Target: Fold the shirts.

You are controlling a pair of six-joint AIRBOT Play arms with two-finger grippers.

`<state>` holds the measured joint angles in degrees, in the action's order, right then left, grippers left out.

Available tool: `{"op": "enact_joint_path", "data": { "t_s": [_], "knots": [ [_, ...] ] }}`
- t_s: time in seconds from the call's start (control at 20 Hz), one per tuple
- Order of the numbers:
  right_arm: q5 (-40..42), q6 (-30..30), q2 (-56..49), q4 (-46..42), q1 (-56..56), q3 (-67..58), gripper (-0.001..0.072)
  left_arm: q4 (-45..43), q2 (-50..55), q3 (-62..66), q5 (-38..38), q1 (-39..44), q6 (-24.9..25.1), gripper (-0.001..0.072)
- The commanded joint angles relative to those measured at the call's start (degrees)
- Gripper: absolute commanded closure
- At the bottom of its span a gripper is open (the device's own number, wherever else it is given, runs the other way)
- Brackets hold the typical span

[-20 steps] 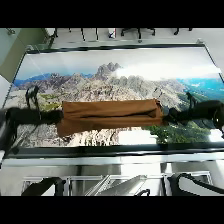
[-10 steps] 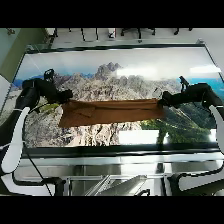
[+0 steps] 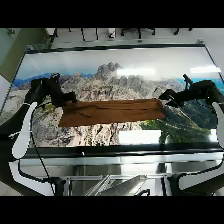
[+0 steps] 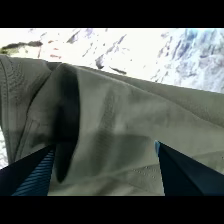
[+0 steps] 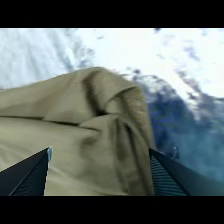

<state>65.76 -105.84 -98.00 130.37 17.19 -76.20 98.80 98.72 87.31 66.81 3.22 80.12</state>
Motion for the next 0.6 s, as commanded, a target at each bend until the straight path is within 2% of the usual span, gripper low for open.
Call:
{"op": "enact_joint_path", "data": {
  "t_s": [0.0,0.15,0.35,0.4,0.45,0.5,0.55],
  "knots": [
    [1.3,0.0,-2.3,-0.6,0.7,-1.0,0.0009,0.1,0.2,5.4,9.1,-0.8,0.0,0.0012],
    [1.5,0.0,-6.0,-0.3,-0.5,-1.0,0.001,-0.2,0.2,10.0,15.1,-0.7,0.0,0.0013],
    [1.9,-0.1,-9.2,1.0,-2.7,-1.0,0.0014,0.2,0.1,14.5,17.4,0.8,-0.1,0.0013],
    [2.0,-0.7,-9.6,1.8,-3.4,-1.0,0.0074,0.3,-0.1,15.1,17.1,1.6,-0.1,0.0014],
    [2.4,-1.5,-10.0,2.1,-4.3,-1.0,0.0296,0.3,-0.1,15.6,16.7,2.6,-0.1,0.0015],
    [2.7,-2.0,-10.4,2.1,-5.1,-1.0,0.0466,0.3,-0.1,15.9,16.3,3.7,-0.1,0.0053],
    [2.8,-2.4,-10.6,2.1,-5.6,-1.0,0.065,0.3,-0.1,15.8,15.6,5.0,-0.1,0.0358]
  ]
}}
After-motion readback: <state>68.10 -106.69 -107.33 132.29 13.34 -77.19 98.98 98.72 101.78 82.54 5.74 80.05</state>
